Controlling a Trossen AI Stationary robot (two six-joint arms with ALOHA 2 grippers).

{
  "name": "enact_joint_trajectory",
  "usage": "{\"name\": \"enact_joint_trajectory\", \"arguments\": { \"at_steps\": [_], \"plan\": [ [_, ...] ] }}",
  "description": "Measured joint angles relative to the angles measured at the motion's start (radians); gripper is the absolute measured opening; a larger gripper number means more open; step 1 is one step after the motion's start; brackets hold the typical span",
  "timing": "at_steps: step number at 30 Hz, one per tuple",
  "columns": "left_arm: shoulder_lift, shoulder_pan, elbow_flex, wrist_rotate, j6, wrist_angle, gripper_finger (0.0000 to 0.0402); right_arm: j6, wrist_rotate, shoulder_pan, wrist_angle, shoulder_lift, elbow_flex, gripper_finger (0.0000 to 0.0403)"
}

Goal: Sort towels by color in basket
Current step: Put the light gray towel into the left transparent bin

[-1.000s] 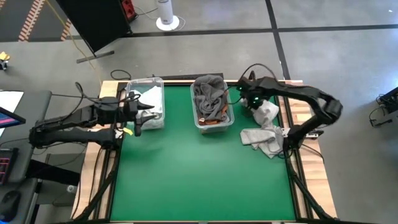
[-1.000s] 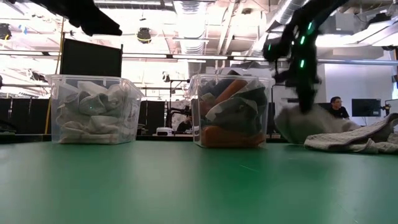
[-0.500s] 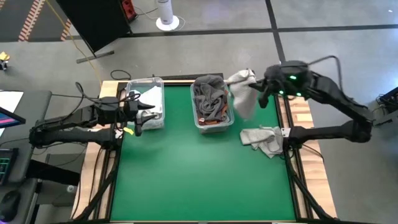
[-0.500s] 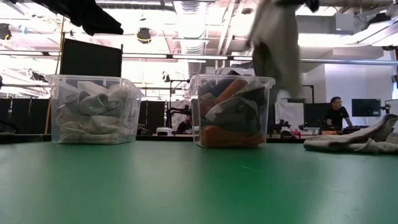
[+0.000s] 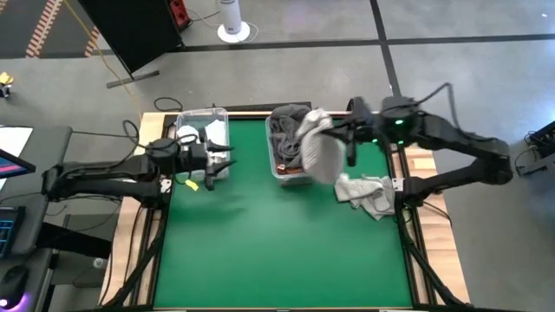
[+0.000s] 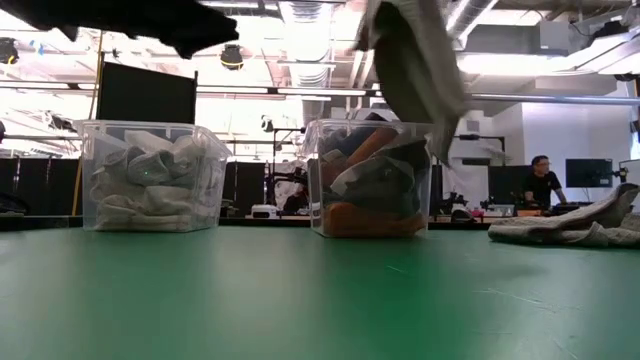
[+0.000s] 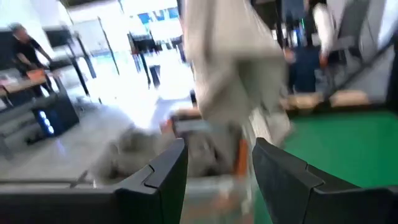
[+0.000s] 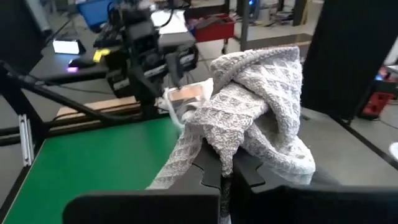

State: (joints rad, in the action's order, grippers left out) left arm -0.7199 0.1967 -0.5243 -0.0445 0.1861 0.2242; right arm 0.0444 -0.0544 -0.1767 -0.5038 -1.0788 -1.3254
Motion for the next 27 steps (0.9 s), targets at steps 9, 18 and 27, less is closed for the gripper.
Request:
{"name": "enact_joint_trajectory", "arguments": {
  "at_steps": [9, 18, 27],
  "plan": [
    [-0.216, 0.001, -0.114, 0.042, -0.030, 0.099, 0.0171, -0.073, 0.000, 0.059, 0.177, -0.238, 0.000, 0.0023],
    [-0.414, 0.001, -0.278, 0.041, -0.010, 0.032, 0.0217, -0.106, 0.004, 0.064, 0.270, -0.382, -0.001, 0.0023],
    [-0.495, 0.002, -0.367, 0.040, -0.007, -0.011, 0.0291, -0.108, 0.043, 0.092, 0.287, -0.415, -0.016, 0.0030]
  ]
}}
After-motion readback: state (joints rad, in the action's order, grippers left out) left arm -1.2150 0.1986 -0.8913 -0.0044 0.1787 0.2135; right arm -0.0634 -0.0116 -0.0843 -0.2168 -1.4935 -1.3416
